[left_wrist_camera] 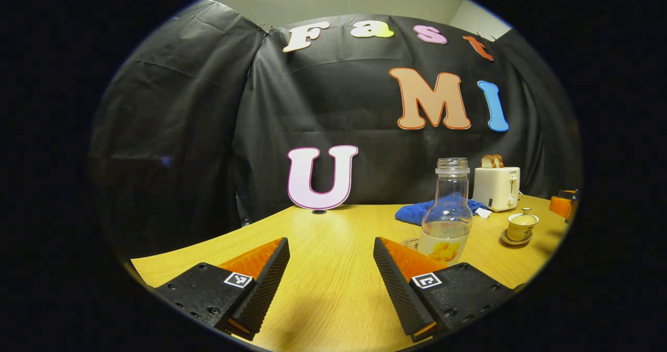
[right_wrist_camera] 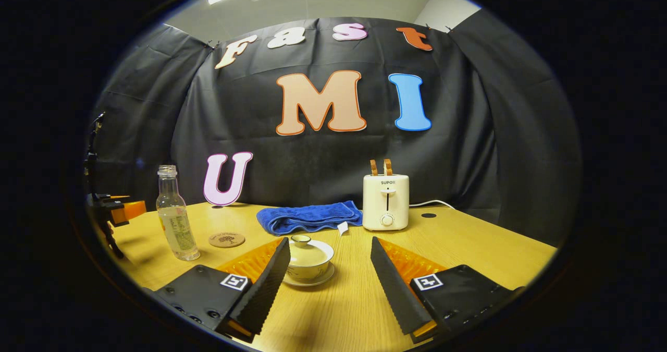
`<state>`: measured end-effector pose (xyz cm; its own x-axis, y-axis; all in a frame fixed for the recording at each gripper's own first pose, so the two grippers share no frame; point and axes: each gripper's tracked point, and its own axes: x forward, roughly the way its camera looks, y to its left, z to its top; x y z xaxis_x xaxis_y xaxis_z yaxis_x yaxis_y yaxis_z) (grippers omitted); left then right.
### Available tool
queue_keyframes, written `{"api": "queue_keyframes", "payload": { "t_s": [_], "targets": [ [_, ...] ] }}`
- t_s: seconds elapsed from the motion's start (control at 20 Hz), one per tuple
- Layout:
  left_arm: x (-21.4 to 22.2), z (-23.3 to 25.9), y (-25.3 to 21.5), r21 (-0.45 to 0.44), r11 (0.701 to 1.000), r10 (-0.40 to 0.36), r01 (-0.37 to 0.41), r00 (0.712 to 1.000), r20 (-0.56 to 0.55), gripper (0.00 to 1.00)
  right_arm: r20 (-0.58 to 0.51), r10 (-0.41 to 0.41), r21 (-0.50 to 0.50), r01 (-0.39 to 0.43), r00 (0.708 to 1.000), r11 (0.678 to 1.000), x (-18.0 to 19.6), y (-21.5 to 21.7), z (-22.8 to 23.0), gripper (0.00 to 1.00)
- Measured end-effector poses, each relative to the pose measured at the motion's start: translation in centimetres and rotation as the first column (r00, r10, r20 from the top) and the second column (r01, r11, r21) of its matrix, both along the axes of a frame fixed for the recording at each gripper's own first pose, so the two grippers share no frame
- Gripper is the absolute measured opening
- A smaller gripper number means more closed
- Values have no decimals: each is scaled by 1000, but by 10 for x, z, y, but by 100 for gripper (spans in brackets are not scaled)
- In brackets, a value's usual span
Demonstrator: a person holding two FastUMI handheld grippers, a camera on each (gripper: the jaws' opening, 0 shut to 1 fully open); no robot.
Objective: Open the teacup lid with one hand, grasp the water bottle and pour water into the teacup with the other hand; after pouring, place the water bottle on the coaster and then close the teacup lid.
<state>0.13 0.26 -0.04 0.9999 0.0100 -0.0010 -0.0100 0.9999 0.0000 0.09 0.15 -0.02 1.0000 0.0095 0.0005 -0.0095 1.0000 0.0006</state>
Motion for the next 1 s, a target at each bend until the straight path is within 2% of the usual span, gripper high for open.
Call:
{"api": "queue_keyframes", "payload": {
  "t_s": [0.15, 0.25, 0.55, 0.6, 0.65, 0.8, 0.9, 1.0],
  "targets": [
    [0, 0, -1, 0, 1000, -3, 3, 1000, 2, 94, 0, 22, 1, -22, 1000, 1000, 0, 4, 0, 98],
    [1, 0, -1, -1, 1000, -4, 4, 1000, 1, 94, -6, 63, 2, -63, 998, 998, 1, 14, -1, 95],
    [1, -1, -2, -1, 1000, -7, 7, 1000, 2, 94, -9, 125, 6, -125, 992, 992, 9, 25, -2, 98],
    [1, -1, -2, -1, 1000, -7, 7, 1000, 2, 94, -9, 134, 7, -134, 991, 991, 11, 28, -3, 95],
    [1, 0, -2, -1, 1000, -7, 7, 1000, 2, 94, -11, 142, 8, -142, 990, 990, 14, 31, -3, 98],
    [1, -1, -1, -2, 1000, -5, 5, 1000, 1, 94, -14, 160, 10, -160, 987, 987, 28, 37, -5, 95],
    [1, -1, -1, -1, 1000, -5, 5, 1000, 1, 94, -22, 165, 11, -165, 986, 986, 40, 40, -7, 98],
    [1, 0, -1, -2, 1000, -5, 5, 1000, 1, 95, -40, 178, 12, -178, 983, 984, 54, 46, -12, 95]
  ]
}}
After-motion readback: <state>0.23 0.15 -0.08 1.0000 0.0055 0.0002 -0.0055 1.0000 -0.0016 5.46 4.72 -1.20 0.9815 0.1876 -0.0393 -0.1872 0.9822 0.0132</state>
